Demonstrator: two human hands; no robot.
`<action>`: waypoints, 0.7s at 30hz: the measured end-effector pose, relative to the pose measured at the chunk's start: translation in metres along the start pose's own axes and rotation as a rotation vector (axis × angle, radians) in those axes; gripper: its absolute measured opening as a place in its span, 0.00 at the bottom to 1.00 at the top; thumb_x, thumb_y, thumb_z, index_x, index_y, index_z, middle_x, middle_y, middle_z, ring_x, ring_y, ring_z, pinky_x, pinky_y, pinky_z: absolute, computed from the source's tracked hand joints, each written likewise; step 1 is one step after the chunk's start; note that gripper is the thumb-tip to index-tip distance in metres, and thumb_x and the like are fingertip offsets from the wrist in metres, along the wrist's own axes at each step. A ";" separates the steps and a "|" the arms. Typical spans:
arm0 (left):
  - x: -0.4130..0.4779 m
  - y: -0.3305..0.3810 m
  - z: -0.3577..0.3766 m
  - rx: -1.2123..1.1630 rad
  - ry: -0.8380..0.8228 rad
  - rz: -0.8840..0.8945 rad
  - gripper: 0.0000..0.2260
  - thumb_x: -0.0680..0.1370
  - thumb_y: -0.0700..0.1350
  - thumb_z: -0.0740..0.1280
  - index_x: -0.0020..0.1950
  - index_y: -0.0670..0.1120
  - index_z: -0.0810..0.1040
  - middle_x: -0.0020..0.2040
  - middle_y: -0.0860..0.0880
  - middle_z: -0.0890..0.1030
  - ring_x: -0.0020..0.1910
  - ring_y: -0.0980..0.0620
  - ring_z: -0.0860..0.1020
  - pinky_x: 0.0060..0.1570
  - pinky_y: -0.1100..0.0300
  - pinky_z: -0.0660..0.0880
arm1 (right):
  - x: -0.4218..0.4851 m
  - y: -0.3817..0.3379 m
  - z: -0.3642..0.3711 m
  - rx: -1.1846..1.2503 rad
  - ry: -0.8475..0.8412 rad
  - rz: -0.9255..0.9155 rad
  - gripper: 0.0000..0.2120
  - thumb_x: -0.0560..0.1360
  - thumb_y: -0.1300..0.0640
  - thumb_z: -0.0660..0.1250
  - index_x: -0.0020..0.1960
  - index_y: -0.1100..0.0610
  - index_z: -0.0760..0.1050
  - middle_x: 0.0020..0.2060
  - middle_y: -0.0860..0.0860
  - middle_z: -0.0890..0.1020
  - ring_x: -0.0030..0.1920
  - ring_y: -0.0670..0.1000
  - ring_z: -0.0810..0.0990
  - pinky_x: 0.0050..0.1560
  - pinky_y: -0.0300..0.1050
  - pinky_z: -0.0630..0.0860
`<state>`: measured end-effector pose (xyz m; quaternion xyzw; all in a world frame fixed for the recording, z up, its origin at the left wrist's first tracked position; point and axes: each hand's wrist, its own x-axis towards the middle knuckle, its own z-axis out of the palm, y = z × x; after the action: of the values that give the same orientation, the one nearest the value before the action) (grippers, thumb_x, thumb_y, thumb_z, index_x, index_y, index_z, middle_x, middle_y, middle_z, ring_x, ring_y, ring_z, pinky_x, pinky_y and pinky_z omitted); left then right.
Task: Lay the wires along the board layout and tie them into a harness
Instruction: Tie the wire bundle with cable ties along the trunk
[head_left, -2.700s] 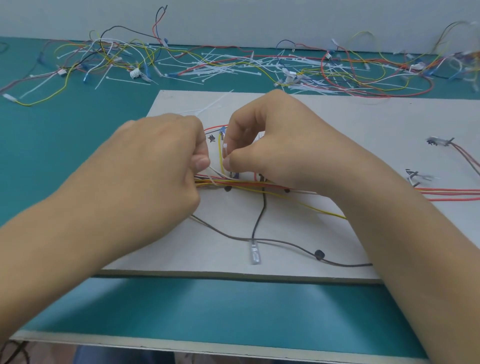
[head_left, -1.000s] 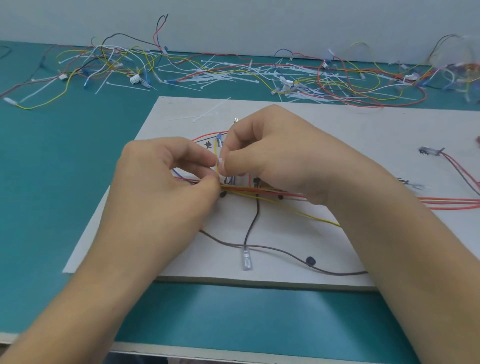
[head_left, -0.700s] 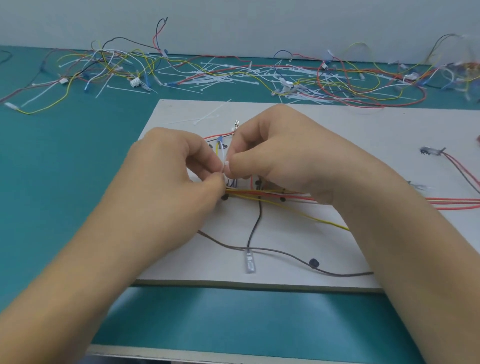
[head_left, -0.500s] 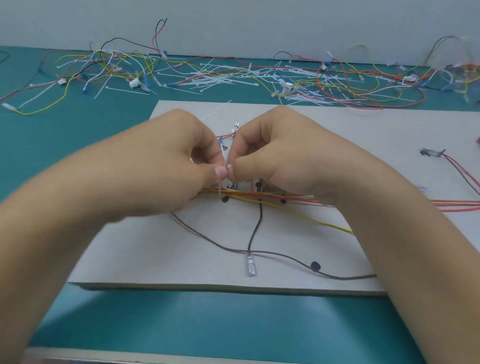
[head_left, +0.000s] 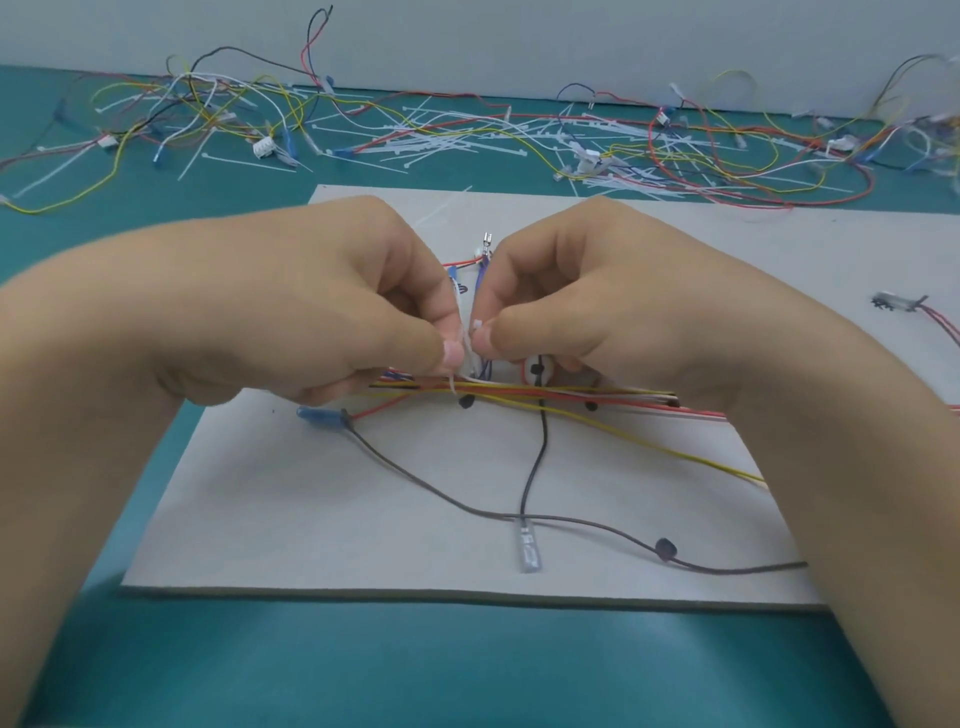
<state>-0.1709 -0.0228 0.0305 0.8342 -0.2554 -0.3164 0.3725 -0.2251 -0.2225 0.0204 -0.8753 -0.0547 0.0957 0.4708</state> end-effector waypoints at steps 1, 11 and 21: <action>0.000 -0.001 0.000 -0.015 0.004 0.004 0.05 0.76 0.39 0.72 0.40 0.43 0.83 0.24 0.41 0.68 0.16 0.51 0.59 0.23 0.70 0.59 | 0.000 0.000 0.000 0.004 -0.005 0.002 0.02 0.72 0.62 0.75 0.40 0.57 0.84 0.26 0.47 0.78 0.25 0.45 0.70 0.26 0.37 0.66; 0.002 0.000 0.004 -0.102 0.043 0.052 0.08 0.65 0.43 0.77 0.41 0.42 0.85 0.33 0.30 0.75 0.18 0.52 0.62 0.26 0.69 0.62 | -0.002 -0.003 0.000 0.019 -0.040 0.000 0.03 0.72 0.64 0.74 0.40 0.58 0.83 0.27 0.48 0.78 0.24 0.44 0.71 0.25 0.37 0.67; 0.004 -0.004 0.005 -0.165 0.074 0.071 0.02 0.74 0.37 0.74 0.41 0.41 0.84 0.23 0.46 0.77 0.16 0.55 0.61 0.23 0.72 0.61 | -0.003 -0.003 0.001 0.056 -0.035 0.025 0.03 0.71 0.65 0.72 0.39 0.59 0.82 0.26 0.50 0.80 0.22 0.44 0.71 0.24 0.34 0.66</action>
<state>-0.1715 -0.0257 0.0235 0.8022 -0.2441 -0.2917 0.4602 -0.2280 -0.2204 0.0228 -0.8607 -0.0494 0.1184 0.4927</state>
